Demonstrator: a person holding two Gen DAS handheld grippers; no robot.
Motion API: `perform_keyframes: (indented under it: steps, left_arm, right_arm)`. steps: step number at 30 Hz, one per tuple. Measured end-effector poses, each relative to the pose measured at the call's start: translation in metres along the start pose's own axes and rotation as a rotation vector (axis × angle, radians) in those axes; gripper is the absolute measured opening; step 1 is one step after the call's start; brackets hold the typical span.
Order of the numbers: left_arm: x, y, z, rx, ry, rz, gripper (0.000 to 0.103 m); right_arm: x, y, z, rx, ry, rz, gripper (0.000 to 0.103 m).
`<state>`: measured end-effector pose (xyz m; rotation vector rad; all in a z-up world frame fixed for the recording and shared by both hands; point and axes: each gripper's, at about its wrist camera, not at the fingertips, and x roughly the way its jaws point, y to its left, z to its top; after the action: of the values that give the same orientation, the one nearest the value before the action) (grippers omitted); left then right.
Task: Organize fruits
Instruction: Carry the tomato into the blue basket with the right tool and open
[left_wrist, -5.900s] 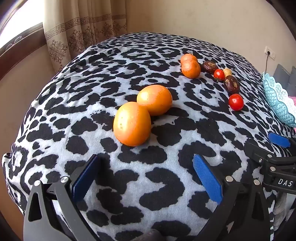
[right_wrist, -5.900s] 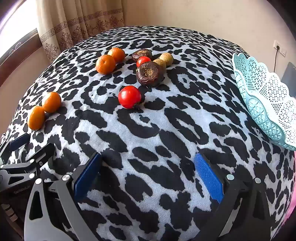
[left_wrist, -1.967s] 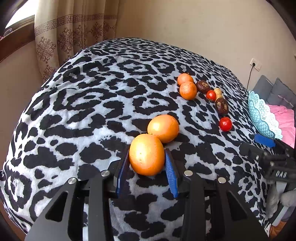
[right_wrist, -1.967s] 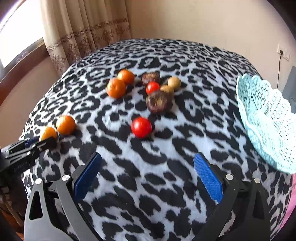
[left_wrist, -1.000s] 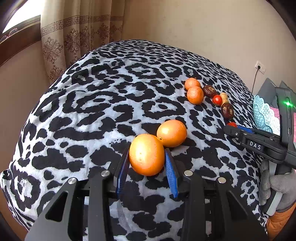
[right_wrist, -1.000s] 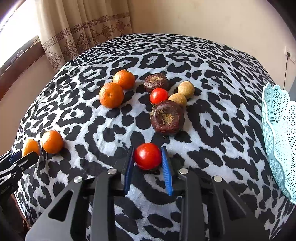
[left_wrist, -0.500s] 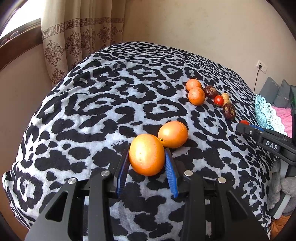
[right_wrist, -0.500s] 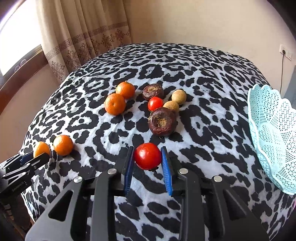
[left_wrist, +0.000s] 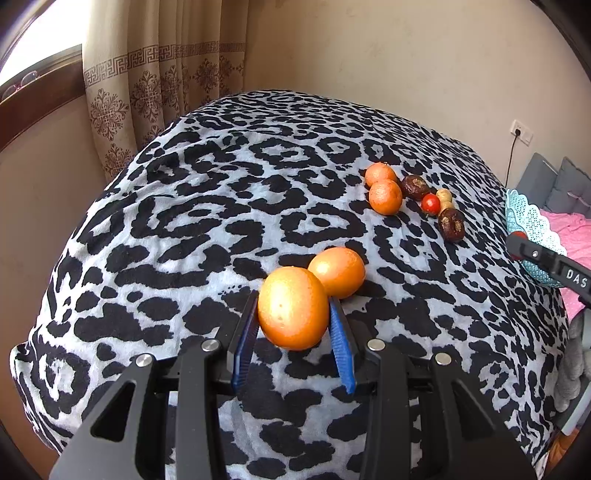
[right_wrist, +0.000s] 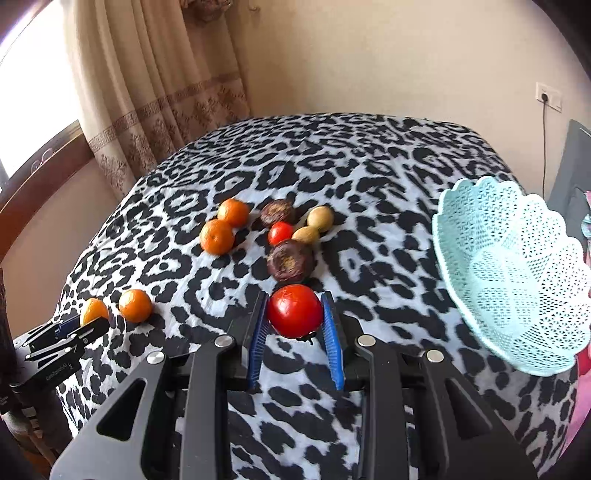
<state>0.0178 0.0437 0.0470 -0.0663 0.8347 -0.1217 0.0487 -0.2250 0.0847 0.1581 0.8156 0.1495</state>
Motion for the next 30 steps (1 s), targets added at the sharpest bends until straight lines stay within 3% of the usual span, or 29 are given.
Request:
perform_keyframes:
  steps: [17, 30]
  left_arm:
    - [0.000, -0.027, 0.003, 0.053, -0.001, 0.007, 0.038]
    - [-0.002, -0.063, 0.012, 0.125, -0.017, -0.016, 0.038]
  right_arm:
    - [-0.037, -0.076, -0.005, 0.136, -0.084, -0.137, 0.029]
    - [-0.053, -0.135, -0.019, 0.241, -0.090, -0.224, 0.029]
